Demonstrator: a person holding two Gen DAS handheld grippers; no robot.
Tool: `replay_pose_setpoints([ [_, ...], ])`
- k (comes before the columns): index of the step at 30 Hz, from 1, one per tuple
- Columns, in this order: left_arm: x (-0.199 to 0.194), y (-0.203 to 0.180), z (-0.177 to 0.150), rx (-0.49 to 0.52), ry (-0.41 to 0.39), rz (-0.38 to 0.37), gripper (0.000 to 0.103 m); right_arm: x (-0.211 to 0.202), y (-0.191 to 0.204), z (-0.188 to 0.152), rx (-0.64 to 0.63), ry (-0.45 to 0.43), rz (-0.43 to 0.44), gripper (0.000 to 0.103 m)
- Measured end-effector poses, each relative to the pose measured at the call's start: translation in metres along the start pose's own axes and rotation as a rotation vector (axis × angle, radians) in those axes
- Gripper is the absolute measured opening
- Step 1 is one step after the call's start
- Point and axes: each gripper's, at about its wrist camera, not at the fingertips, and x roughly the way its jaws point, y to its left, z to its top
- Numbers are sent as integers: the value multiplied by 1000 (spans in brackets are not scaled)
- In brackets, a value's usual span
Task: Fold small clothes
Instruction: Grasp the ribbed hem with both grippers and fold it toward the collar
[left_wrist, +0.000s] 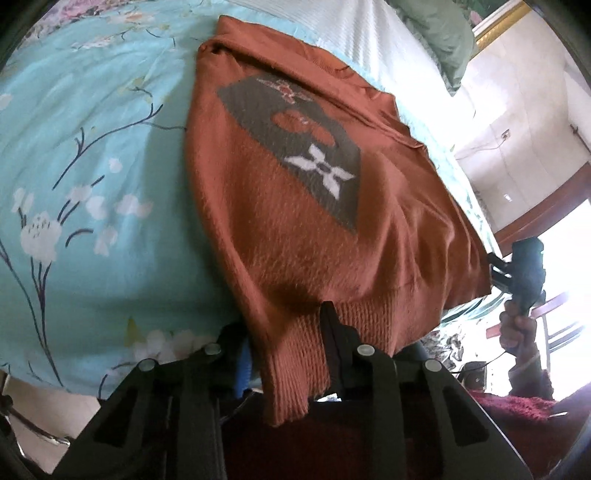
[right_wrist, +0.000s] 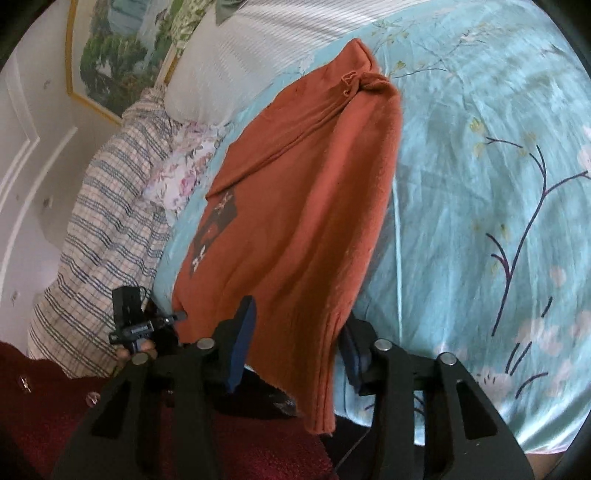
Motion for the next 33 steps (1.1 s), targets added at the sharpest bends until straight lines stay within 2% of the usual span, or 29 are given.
replay_pose_setpoints([
  [1,0,0,2,-6,-5,-3,29,0,0,-4,6,-6,1,36],
  [3,0,-2,3,7,-26,27,5,1,0,-7,19,-17,-11,11],
  [4,-2,-3,1,21,-38,46,5,2,-2,-8,29,-15,-21,7],
  [7,-21,-14,-5,50,-97,87,4,-17,-5,-15,28,-58,9,6],
  [10,-45,-19,-5,61,-163,64,4,-52,-8,-20,35,-177,134,6],
  [11,-49,-17,-4,61,-167,58,4,-57,-10,-21,39,-191,146,6],
  [14,-44,-6,-2,40,-150,37,4,-51,-16,-20,51,-174,124,6],
  [19,-18,8,-3,-1,-58,19,5,-28,-18,-21,44,-85,51,9],
  [21,-8,14,-4,-24,-20,19,11,-23,-20,-23,44,-55,31,10],
  [23,-4,18,-4,-36,-14,-4,9,-22,-22,-26,38,-44,20,10],
  [27,-15,7,-5,14,-69,16,4,-23,-20,-28,31,-62,31,9],
  [30,-46,1,0,-11,-161,-20,4,-36,-16,-24,40,-137,119,7],
  [33,-71,-5,9,-12,-232,-18,4,-48,-14,-14,43,-195,179,7],
])
